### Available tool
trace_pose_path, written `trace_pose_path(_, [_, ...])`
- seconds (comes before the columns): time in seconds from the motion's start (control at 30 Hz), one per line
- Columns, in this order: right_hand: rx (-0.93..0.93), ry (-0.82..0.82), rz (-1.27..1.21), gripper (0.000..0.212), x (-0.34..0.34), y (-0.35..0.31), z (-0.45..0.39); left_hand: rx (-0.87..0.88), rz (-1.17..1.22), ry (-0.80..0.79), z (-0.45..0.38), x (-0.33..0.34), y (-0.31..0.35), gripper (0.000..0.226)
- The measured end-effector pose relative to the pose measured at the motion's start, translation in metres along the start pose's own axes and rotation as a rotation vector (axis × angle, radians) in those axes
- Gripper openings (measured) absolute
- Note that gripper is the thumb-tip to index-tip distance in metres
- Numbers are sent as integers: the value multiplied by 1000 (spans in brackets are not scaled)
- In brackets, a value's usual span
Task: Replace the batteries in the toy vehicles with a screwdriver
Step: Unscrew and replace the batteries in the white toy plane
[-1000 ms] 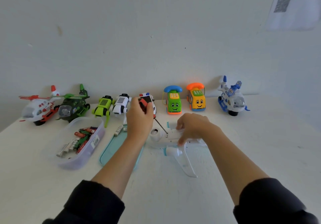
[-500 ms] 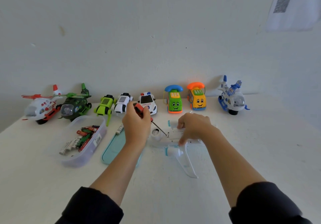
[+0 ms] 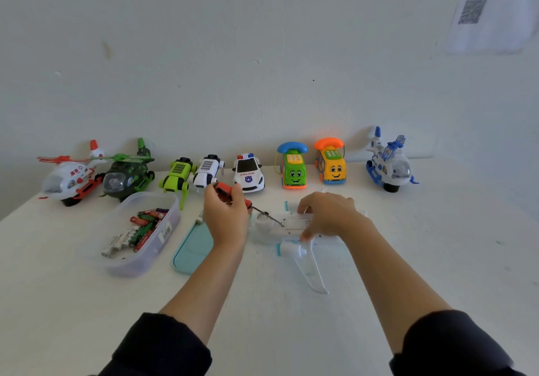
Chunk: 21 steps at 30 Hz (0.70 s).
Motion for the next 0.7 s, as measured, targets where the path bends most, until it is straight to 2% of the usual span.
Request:
trace_pose_path(0.1, [16,-7,-13,58,1,1,1,-157,91,51,0,0,-17,18])
trace_pose_path(0.23, [11,13,-7,57,2,1,5,-450,275,124,7,2,-43,23])
trace_pose_path(0.3, [-7,37,3,57,3,-2,6,-471,303,139,8,-1,-43,23])
trace_pose_path(0.37, [-29,69,19,57,2,-4,6,-291,208,119,3,-5,-27,15])
trace_pose_path(0.43, [-36,80,35,61,2,-6,4,10,98,75,0,-5,2,10])
trace_pose_path(0.5, [-40,78,60,66,1,-7,2,239,42,20,-1,0,26,11])
trace_pose_path(0.6, [-39,63,76,65,1,-10,0,433,-27,-46,-1,12,39,16])
trace_pose_path(0.7, [-33,46,78,64,0,-10,-1,497,-57,-58,1,18,39,19])
Point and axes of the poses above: each hand's wrist, its own z-axis away from the middle knuckle, its own x-axis out of the palm, y = z × x, the point moved 5 cm from there along -z, towards the middle knuckle, and after that the axes turned 8 degrees about x, right-handed, at the moved point
